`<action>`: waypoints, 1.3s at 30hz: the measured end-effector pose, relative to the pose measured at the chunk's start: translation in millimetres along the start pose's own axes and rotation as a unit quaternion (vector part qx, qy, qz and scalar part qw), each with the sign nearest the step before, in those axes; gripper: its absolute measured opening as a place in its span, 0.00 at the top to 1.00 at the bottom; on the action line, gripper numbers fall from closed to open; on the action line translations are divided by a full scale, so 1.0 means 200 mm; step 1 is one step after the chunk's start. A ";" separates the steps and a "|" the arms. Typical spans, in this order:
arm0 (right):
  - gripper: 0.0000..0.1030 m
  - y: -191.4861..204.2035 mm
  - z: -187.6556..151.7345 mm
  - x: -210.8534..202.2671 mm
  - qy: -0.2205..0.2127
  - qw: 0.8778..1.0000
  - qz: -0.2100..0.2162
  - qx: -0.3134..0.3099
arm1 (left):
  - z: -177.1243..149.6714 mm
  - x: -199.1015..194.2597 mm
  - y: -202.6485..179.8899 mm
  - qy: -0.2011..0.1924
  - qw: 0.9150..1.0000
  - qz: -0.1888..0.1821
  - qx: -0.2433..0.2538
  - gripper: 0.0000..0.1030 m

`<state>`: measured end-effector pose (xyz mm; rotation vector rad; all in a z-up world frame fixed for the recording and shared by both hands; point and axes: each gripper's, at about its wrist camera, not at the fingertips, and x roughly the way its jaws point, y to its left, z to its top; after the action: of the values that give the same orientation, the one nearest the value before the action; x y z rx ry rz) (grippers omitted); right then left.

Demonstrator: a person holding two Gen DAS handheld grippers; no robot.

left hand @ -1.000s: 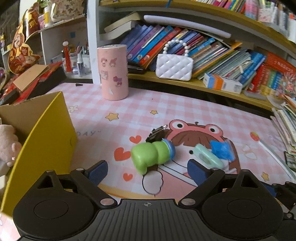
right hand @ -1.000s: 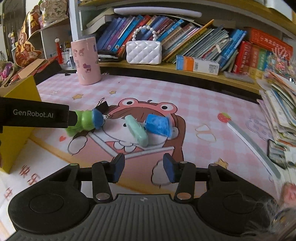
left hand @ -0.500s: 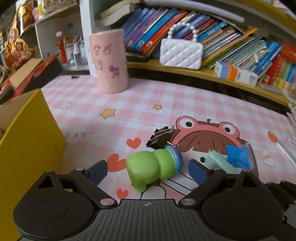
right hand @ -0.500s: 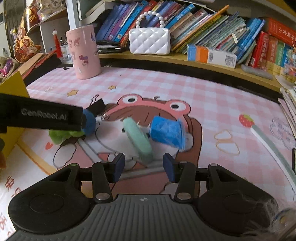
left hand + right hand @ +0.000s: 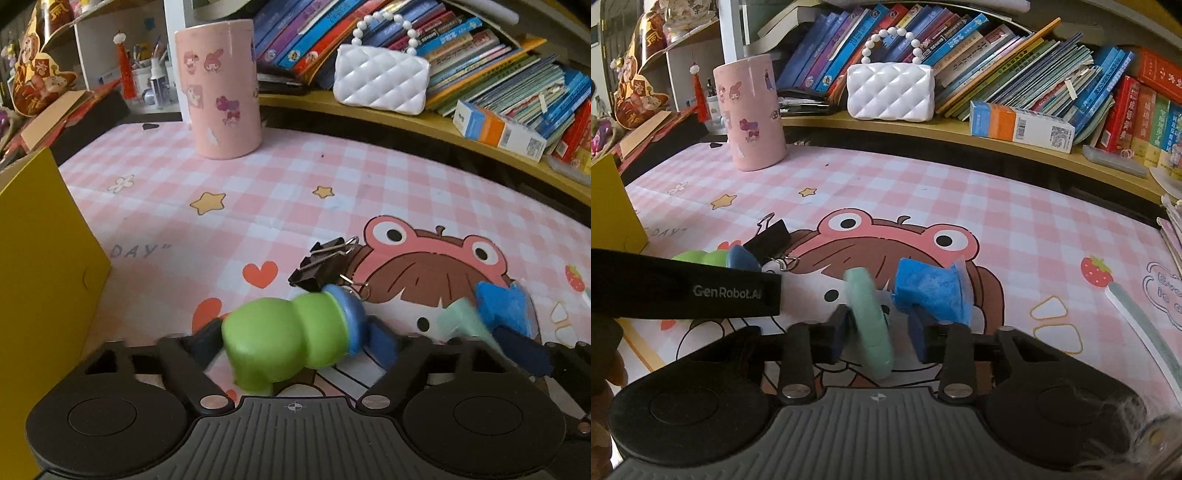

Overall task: Organize objects
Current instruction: 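Grasp the green blue-capped toy with the left tool while the right tool grasps the mint-green roller, then carry the green toy and mint roller with both tools over the yellow box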

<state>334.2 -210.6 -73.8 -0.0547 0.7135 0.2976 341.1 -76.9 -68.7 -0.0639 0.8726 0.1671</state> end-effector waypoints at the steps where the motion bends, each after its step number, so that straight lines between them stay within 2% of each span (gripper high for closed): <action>1: 0.82 -0.01 0.00 0.00 0.000 1.000 0.001 0.002 | 0.00 0.00 0.00 -0.001 1.000 -0.001 -0.001 0.25; 4: 0.82 -0.04 0.00 -0.06 -0.011 0.999 0.020 0.035 | 0.01 -0.03 0.01 -0.001 1.000 -0.013 -0.002 0.28; 7: 0.82 -0.05 0.01 -0.16 -0.024 0.998 0.030 0.052 | 0.02 -0.12 0.00 -0.019 0.999 -0.031 0.002 0.29; 11: 0.82 -0.05 0.01 -0.27 -0.028 0.997 0.031 0.064 | 0.02 -0.28 0.00 -0.042 0.997 -0.065 -0.001 0.29; 15: 0.82 -0.03 -0.03 -0.38 -0.025 0.997 0.025 0.062 | -0.02 -0.41 0.01 -0.059 0.995 -0.083 0.013 0.28; 25: 0.82 0.07 -0.19 -0.69 -0.017 0.999 -0.004 0.050 | -0.24 -0.72 0.16 -0.087 0.990 -0.111 0.030 0.28; 32: 0.82 0.20 -0.29 -0.93 -0.015 0.999 -0.010 0.048 | -0.42 -0.89 0.28 -0.082 0.986 -0.138 0.046 0.28; 39: 0.82 0.37 -0.39 -1.06 -0.002 0.999 -0.015 0.037 | -0.58 -0.98 0.42 -0.077 0.986 -0.139 0.046 0.28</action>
<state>112.0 -203.5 9.3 0.0046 0.7183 0.2423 115.2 -32.7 8.7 -0.0852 0.7079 -0.1291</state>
